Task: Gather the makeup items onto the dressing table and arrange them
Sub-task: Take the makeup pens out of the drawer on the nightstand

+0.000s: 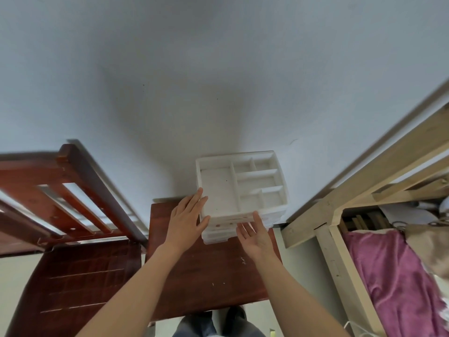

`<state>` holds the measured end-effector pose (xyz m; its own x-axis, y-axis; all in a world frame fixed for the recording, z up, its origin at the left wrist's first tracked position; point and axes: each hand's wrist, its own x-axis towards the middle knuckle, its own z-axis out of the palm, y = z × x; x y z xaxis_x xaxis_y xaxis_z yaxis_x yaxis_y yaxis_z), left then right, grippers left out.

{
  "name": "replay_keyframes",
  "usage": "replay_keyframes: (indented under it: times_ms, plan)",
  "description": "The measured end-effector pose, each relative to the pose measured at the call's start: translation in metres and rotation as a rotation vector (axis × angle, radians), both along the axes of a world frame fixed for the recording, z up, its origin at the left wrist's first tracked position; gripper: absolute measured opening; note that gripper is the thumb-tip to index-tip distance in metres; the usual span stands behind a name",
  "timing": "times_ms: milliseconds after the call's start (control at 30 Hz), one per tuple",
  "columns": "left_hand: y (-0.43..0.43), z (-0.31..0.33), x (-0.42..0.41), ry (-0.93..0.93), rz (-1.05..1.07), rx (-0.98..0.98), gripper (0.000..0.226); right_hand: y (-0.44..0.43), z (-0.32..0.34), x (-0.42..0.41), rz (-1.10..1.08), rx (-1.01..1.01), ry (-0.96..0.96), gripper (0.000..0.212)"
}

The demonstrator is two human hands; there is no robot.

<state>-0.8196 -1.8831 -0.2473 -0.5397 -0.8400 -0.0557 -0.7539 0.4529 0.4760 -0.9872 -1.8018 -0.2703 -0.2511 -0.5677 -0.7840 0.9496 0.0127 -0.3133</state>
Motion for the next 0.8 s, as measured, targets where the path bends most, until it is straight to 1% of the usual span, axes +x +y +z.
replay_keyframes:
  times_ms: [133,333,633,800]
  plan:
    - [0.002,0.001,0.0,-0.039,-0.003,0.03,0.057,0.008,0.0,0.005,-0.02,0.012,-0.01,0.02]
    - [0.002,0.005,0.0,-0.058,0.006,0.025,0.058,0.029,0.002,0.011,-0.027,0.067,0.021,0.007]
    - [-0.003,0.011,0.004,-0.094,-0.026,-0.034,0.056,0.064,-0.002,0.024,-0.011,0.085,0.07,0.005]
    - [0.0,0.01,0.001,-0.101,-0.012,-0.002,0.056,0.075,-0.004,0.032,-0.033,0.107,0.071,0.006]
